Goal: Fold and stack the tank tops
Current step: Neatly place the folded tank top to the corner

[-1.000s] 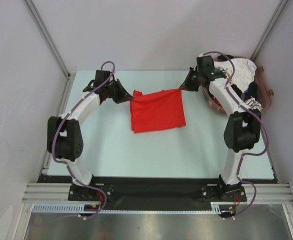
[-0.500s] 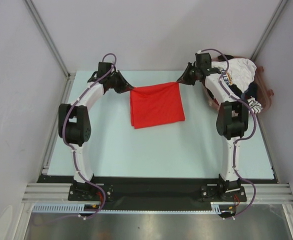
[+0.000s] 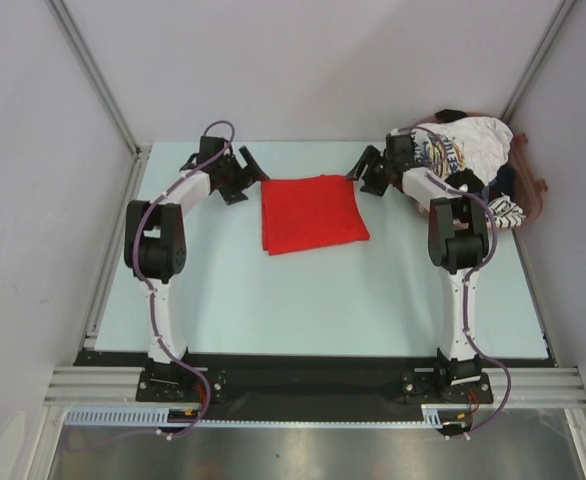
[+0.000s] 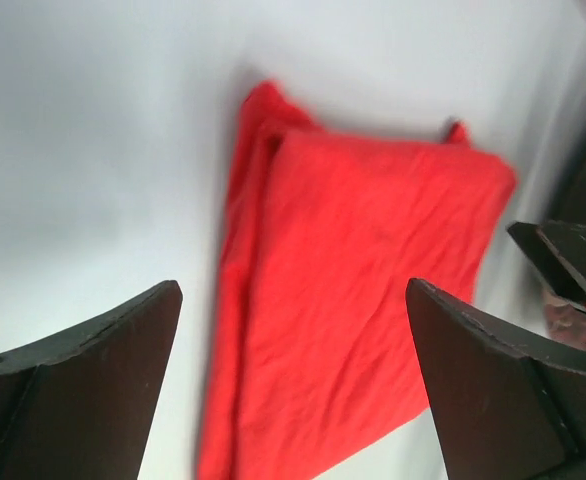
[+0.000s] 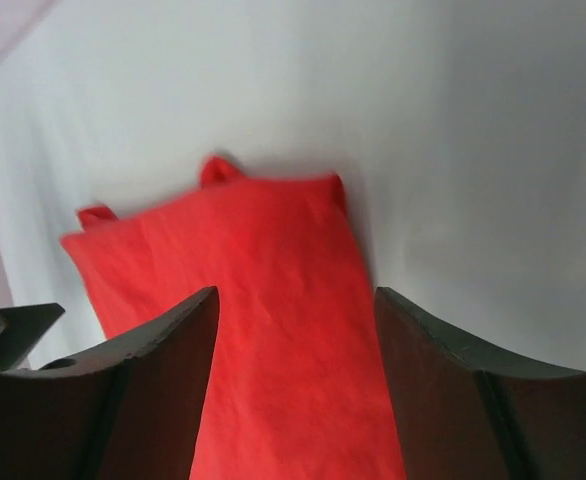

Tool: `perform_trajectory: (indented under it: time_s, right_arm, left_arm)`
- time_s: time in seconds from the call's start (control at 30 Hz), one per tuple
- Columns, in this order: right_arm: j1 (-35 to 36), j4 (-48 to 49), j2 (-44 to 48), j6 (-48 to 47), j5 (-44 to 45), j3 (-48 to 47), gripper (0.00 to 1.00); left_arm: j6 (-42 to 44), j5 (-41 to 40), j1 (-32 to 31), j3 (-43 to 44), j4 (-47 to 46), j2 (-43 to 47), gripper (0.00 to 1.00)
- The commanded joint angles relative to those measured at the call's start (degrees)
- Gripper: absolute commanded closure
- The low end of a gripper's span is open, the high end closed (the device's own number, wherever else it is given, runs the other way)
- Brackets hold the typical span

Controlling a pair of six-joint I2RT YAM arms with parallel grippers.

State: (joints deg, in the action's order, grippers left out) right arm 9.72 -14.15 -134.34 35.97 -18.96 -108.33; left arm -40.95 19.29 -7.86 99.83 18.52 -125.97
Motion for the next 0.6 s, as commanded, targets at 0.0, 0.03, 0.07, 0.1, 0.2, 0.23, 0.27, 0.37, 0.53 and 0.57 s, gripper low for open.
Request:
perform_trajectory:
  time_s: [0.0,0.03,0.07,0.1,0.2,0.23,0.27,0.37,0.53,0.57]
  right_arm:
    - [-0.4,6.8,11.6,-2.1,1.0,9.3,0.33]
    - [-0.3,8.2,13.6,-2.2,0.6,12.8,0.34]
    - [-0.3,10.3,17.4,-2.4,0.6,17.8,0.34]
    - [-0.3,10.9,19.0,-2.7,0.7,20.4,0.34]
    - [-0.2,11.3,25.1,-3.6,1.1,27.5,0.36]
    - [-0.2,11.3,26.3,-3.8,1.0,28.9,0.36]
    - [-0.2,11.3,29.0,-4.1,1.2,31.8,0.36]
    - [-0.1,11.3,32.9,-4.2,1.7,35.5,0.39]
    - [0.6,11.1,41.3,-5.1,2.3,43.0,0.41]
    - [0.7,11.3,42.4,-5.3,2.4,44.2,0.41]
  left_arm:
    - [2.9,-3.1,-0.1,-7.7,-1.9,9.6,0.00]
    - [3.3,-4.5,-0.4,-9.5,-1.8,10.9,0.00]
    - [3.9,-5.0,-0.8,-13.0,-1.7,13.1,0.00]
    - [4.1,-5.3,-1.5,-14.8,-2.2,14.3,0.00]
    - [5.1,-7.4,-3.3,-19.3,-1.7,16.6,0.00]
    - [5.1,-7.8,-3.8,-20.3,-2.4,17.0,0.00]
    - [5.0,-7.4,-4.2,-21.6,-2.8,16.9,0.00]
    - [4.4,-7.1,-5.6,-22.1,-2.8,15.2,0.06]
    - [3.3,-9.5,-7.2,-23.2,-3.6,13.9,0.13]
    - [3.2,-9.9,-7.2,-23.6,-3.8,13.7,0.15]
